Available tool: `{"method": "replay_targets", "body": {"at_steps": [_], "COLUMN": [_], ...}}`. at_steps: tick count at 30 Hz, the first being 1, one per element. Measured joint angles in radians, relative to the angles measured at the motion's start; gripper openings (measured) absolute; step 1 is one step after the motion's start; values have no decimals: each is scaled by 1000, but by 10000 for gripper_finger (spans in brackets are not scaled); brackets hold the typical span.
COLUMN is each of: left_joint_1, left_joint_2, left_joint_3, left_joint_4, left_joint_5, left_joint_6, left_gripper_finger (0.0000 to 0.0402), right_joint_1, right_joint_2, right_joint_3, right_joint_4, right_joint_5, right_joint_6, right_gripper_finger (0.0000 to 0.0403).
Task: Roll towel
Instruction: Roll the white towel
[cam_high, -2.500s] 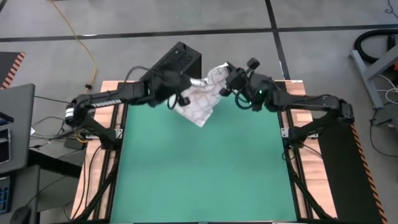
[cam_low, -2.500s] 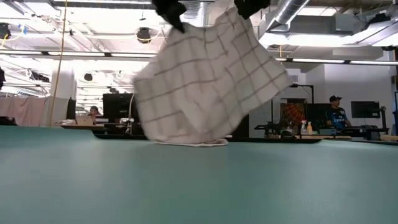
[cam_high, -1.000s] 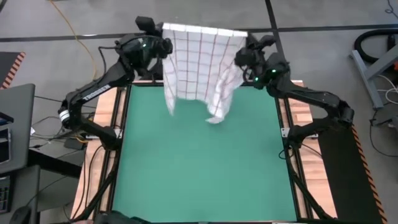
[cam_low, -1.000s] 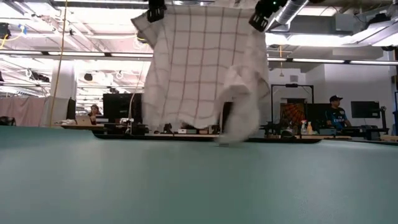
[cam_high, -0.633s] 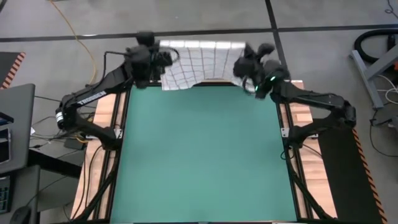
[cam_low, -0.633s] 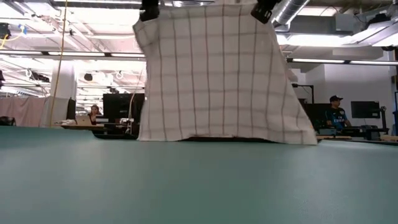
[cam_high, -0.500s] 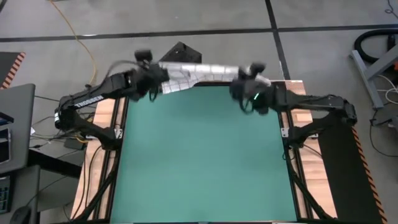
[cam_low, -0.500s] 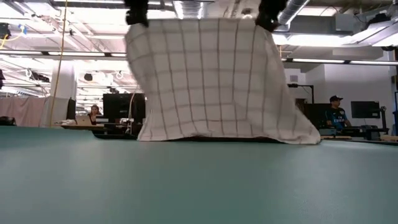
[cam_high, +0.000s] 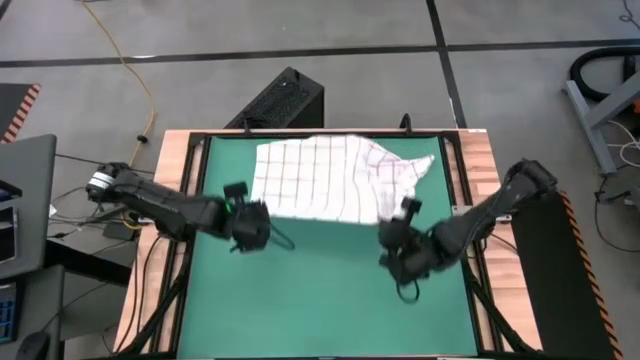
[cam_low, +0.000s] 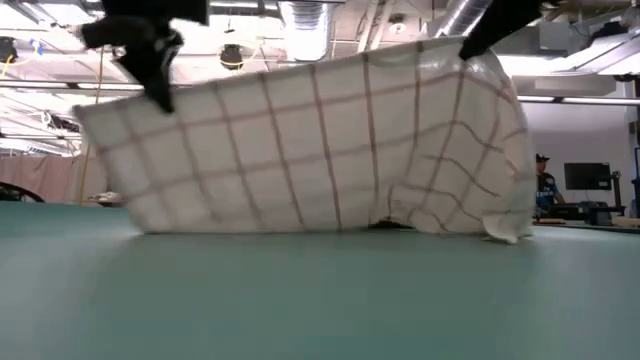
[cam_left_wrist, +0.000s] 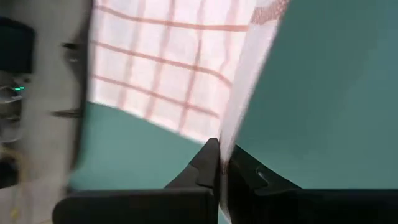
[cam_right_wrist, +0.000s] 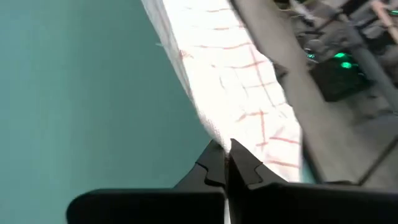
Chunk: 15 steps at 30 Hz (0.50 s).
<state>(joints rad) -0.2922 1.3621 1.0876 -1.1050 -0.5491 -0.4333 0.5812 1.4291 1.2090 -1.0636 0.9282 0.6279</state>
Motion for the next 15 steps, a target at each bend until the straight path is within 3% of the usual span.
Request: {"method": "replay_targets", "body": {"at_steps": [7, 12, 15], "left_joint_1": [-95, -94, -77], "left_joint_2": [0, -1, -1], "left_joint_3": [-181, -199, -200], "left_joint_4": [80, 5, -46], "left_joint_5": [-5, -49, -182], "left_joint_6": [-217, -257, -277], "left_gripper_finger": [0, 0, 0], "right_joint_1": [78, 48, 29], "right_joint_2": [204, 282, 295], "right_joint_3": [0, 0, -1], "right_joint_4": [57, 2, -54], "right_joint_5": [-5, -63, -79], "right_joint_6": [50, 101, 138], "right_gripper_finger": [30, 91, 141]}}
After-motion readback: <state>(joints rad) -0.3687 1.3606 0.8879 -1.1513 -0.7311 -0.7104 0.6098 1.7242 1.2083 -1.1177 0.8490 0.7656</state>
